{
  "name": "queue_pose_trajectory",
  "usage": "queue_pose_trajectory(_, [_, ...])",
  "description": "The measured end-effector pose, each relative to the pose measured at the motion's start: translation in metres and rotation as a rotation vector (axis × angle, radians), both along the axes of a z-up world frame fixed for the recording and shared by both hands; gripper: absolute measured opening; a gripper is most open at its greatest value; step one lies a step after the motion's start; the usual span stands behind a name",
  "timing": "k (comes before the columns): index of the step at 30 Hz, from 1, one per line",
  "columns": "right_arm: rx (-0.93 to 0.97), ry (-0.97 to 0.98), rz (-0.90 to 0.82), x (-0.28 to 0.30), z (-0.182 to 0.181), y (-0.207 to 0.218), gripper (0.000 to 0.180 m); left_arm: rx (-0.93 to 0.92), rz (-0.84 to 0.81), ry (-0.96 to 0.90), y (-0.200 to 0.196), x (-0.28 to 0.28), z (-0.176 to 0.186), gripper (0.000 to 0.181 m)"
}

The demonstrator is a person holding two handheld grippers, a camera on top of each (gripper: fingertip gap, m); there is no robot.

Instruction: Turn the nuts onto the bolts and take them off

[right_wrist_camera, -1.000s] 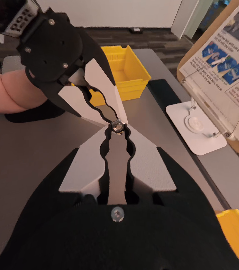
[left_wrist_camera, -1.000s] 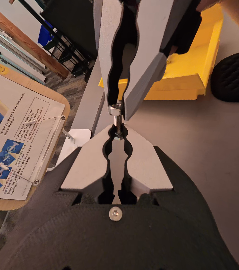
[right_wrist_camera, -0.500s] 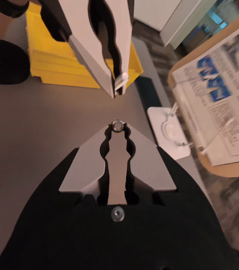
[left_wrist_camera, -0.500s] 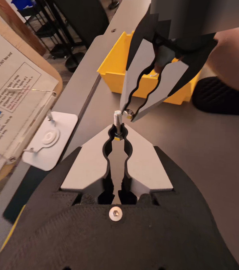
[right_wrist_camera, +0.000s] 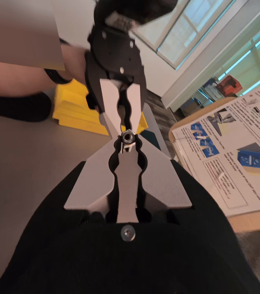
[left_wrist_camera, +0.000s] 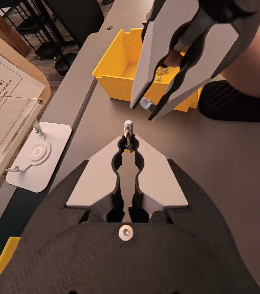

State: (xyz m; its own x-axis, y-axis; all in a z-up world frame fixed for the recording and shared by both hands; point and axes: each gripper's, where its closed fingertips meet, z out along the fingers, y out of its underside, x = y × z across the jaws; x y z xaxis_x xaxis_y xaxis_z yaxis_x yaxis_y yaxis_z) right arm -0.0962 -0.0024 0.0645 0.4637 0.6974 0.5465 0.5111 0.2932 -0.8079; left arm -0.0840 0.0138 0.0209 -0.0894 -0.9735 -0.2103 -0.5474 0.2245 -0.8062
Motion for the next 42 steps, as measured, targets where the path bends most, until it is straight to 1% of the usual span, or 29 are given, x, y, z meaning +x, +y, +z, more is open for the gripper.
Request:
queue_pose_trajectory(1, [-0.011,0.060,0.033,-0.003,0.007,-0.004,0.017,0.008,-0.011,-0.001,-0.002,0.001,0.000,0.007])
queue_pose_trajectory(4, [-0.030,0.327,0.134,-0.007,0.037,-0.012,0.017,0.017,-0.077,-0.062,-0.015,0.008,0.008,0.007])
queue_pose_trajectory(6, [-0.061,0.529,0.234,-0.007,0.055,-0.019,0.017,-0.007,-0.125,-0.140,-0.027,0.013,0.019,0.007])
queue_pose_trajectory(7, [-0.088,0.599,0.284,-0.007,0.059,-0.022,0.017,-0.023,-0.160,-0.188,-0.034,0.015,0.026,0.007])
queue_pose_trajectory(8, [-0.115,0.649,0.314,-0.006,0.061,-0.022,0.017,-0.042,-0.190,-0.233,-0.041,0.017,0.033,0.007])
queue_pose_trajectory(11, [-0.138,0.726,0.326,-0.002,0.063,-0.018,0.016,-0.056,-0.201,-0.315,-0.047,0.019,0.046,0.007])
queue_pose_trajectory(18, [-0.160,0.730,0.335,-0.010,0.058,-0.017,0.016,-0.047,-0.172,-0.386,-0.050,0.022,0.058,0.008])
queue_pose_trajectory(24, [-0.171,0.792,0.366,-0.003,0.064,-0.018,0.016,-0.138,-0.181,-0.474,-0.049,0.017,0.074,0.008])
queue_pose_trajectory(29, [-0.163,0.787,0.379,-0.002,0.065,-0.021,0.016,-0.142,-0.170,-0.485,-0.046,0.016,0.076,0.008])
queue_pose_trajectory(36, [-0.158,0.730,0.374,-0.001,0.065,-0.023,0.017,-0.132,-0.183,-0.488,-0.049,0.014,0.078,0.008])
queue_pose_trajectory(42, [-0.201,0.684,0.404,-0.002,0.062,-0.029,0.016,-0.107,-0.218,-0.489,-0.053,0.012,0.079,0.007])
